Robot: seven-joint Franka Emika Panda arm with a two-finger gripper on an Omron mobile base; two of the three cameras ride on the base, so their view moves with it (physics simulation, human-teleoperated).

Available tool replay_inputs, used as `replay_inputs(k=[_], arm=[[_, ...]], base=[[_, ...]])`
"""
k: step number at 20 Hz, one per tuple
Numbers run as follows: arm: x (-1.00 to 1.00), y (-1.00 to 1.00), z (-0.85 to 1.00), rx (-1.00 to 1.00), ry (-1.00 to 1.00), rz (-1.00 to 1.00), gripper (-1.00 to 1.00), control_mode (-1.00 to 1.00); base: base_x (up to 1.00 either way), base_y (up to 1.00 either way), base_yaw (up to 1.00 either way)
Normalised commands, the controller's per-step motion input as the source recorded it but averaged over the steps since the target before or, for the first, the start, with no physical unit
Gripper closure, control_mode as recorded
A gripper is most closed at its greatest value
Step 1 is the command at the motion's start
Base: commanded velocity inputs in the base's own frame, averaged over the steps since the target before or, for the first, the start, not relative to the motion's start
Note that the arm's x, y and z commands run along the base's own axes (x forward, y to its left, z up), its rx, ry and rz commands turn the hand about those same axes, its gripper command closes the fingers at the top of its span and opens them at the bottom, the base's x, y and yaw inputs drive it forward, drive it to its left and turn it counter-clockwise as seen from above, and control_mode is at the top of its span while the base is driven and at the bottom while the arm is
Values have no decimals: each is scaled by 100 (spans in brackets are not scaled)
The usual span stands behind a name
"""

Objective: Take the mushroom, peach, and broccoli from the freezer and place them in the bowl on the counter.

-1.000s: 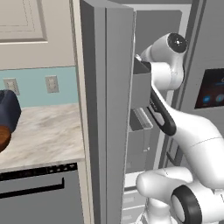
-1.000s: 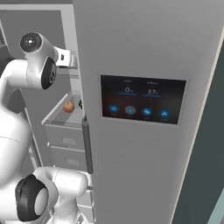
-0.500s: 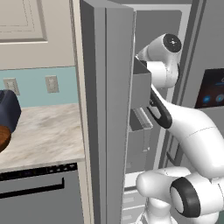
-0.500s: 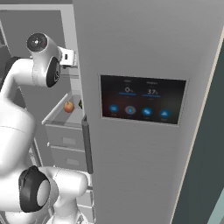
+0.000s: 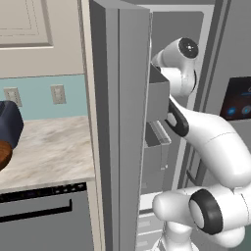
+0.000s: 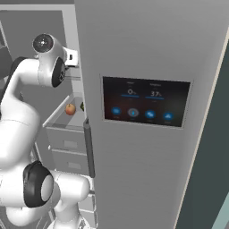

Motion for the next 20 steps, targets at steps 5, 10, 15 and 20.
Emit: replay_inputs(k=[5,10,15,20], arm=[[19,8,-5,0,0,0,-100,-100],[22,7,-15,0,0,0,-100,-100],[23,11,-19,0,0,0,-100,-100],[27,9,-5,0,0,0,-100,-100]], base=[[0,0,0],[0,0,0],[0,0,0],[0,0,0]])
